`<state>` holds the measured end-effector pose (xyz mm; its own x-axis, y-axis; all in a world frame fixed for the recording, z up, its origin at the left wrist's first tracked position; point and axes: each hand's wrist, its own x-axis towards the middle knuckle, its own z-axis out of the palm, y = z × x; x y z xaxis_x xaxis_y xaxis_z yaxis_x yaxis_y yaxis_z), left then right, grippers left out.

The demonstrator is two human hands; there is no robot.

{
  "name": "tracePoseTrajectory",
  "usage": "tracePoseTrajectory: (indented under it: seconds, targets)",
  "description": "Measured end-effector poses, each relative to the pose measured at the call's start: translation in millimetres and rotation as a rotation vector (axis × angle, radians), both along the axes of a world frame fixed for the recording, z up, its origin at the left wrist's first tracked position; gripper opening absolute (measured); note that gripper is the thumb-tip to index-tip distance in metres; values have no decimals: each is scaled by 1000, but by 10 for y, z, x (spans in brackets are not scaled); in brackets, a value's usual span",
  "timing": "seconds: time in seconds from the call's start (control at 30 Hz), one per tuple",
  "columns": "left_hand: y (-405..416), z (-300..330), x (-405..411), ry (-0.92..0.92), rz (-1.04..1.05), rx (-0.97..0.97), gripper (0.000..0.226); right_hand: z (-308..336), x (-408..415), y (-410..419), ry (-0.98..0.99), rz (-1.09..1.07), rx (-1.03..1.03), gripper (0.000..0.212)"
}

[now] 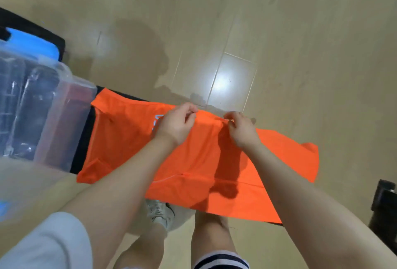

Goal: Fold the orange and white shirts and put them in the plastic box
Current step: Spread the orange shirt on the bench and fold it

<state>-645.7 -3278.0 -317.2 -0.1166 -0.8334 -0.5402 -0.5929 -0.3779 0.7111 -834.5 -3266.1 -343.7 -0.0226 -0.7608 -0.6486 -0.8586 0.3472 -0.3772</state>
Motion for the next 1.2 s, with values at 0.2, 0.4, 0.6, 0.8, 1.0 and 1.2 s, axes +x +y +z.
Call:
tracePoseTrajectory:
  seconds: [0.2, 0.4, 0.6, 0.8, 1.0, 1.2]
  targets:
    - [-562, -544, -461, -199, -363, 227, 29, -502, -372, -457, -221, -22, 424, 32]
    - [-775, -851, -537, -412, -701, 546, 38, -833, -449, -664, -215, 143, 767, 42]
    - [-972, -787, -480, -312, -700, 644, 38, -698, -598, -799, -357, 136, 565, 22]
    - [-934, -264, -338, -227, -640, 53, 14, -83, -744, -687, -129, 360, 13, 20]
    - [-199, 81, -117, -387, -978, -295, 20, 414, -702, 132, 208, 576, -272, 20]
    - [502, 79, -99, -657, -887, -60, 38, 356, -606, 935, 274, 499, -181, 44]
